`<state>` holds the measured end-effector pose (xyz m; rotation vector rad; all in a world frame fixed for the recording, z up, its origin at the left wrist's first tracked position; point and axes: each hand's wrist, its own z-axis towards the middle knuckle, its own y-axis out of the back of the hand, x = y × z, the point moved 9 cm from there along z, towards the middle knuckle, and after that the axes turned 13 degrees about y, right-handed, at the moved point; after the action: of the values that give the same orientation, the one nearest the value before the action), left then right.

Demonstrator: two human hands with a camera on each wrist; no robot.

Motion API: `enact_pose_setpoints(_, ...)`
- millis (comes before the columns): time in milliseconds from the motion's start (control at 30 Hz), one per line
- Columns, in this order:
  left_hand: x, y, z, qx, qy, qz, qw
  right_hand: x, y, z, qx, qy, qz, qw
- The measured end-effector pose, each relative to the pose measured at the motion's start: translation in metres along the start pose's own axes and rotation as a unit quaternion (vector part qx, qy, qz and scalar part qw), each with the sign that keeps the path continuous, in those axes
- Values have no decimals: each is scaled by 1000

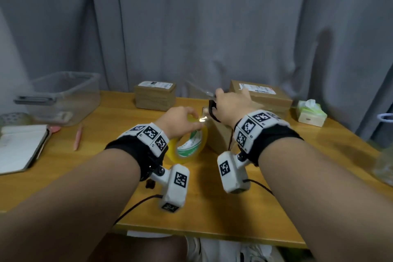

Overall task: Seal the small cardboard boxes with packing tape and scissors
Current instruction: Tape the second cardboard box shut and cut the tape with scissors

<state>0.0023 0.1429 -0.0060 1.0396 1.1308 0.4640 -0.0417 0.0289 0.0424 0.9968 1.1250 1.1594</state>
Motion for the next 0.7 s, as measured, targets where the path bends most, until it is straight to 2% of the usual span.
enact_pose_setpoints(133, 3, -2, 2, 8, -3, -8, 1000, -1, 1, 21, -34, -32, -6, 999)
enact_pose_setpoints(333, 4, 1, 7, 2, -22, -1, 1000, -12, -28, 33, -37, -71, 138, 987)
enact_pose_setpoints(700, 14, 11, -1, 11, 10, 53, 999, -10, -35, 35, -54, -83, 133, 986)
